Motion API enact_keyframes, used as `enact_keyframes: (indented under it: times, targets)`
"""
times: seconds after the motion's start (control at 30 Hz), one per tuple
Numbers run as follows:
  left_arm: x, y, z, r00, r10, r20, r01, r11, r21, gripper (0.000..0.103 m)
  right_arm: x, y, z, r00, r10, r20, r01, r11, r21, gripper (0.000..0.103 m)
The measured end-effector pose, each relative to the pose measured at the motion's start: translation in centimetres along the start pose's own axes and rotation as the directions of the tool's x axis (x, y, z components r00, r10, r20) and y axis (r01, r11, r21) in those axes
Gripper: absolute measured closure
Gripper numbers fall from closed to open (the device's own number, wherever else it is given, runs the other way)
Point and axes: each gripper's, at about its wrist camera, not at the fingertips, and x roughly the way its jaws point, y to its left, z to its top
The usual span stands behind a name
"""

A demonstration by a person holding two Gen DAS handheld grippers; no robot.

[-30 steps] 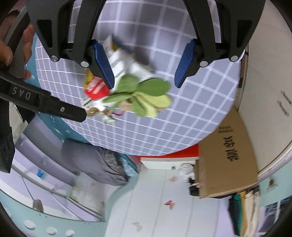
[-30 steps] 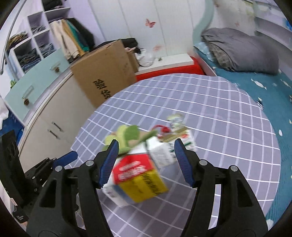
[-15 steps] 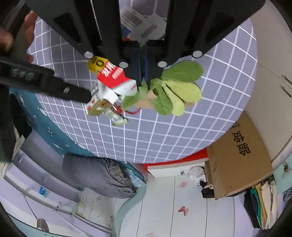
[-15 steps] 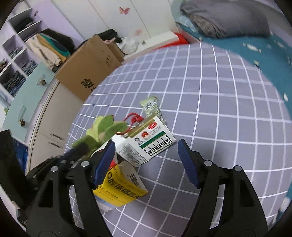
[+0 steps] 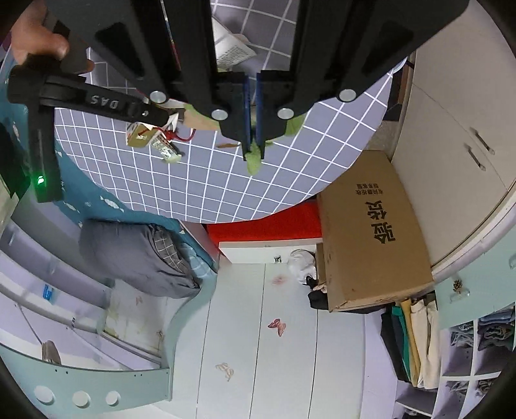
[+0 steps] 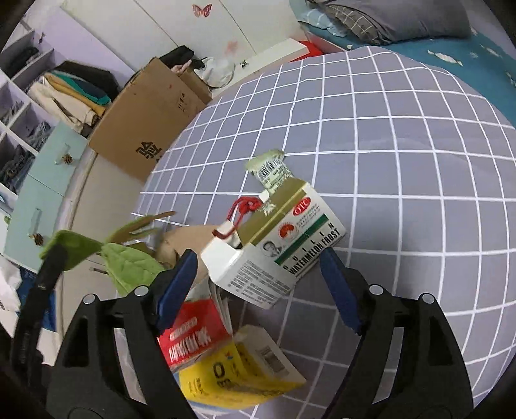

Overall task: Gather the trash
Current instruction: 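Grasp the green plant leaves with the left tool while the right tool grasps the milk carton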

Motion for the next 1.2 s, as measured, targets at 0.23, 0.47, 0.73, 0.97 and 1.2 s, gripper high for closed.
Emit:
enact_keyframes:
  times: [0.23, 0.47, 0.73, 0.97, 1.2]
  targets:
    - [0.2, 1.4, -0.3, 1.0, 0.007, -0.004, -0.007, 0.999, -0.034, 0.1, 0.6, 0.0, 1.5, 0.999, -0.009, 0.033, 0.008, 1.0, 0.018, 0.025]
    - [0.9, 2.7, -0.5, 1.0, 0.01, -0.016, -0.011, 0.998, -0.068, 0.1, 1.8, 0.8, 2.3, 0.997, -0.072, 0.026, 0.073, 0.997, -0.037, 0.042]
    - [0.4, 3.8, -0.3, 1.0, -0.004, -0.007, 0.004, 0.995, -0.103, 0.1, 0.4, 2.0, 2.6, 0.996, -0.074, 0.057, 0.08, 0.989, -0.122, 0.066]
    - [-0.8, 4.2, -0.1, 1.0, -0.017, 0.009, 0.018, 0.993, -0.116, 0.101, -0.9, 2.6, 2.7, 0.994, -0.081, 0.071, 0.091, 0.985, -0.144, 0.07]
    - [-1.1, 4.2, -0.6, 1.0, -0.028, 0.0, 0.028, 0.994, -0.108, 0.1, -0.6, 1.7, 2.0, 0.995, -0.092, 0.037, 0.096, 0.987, -0.128, 0.047]
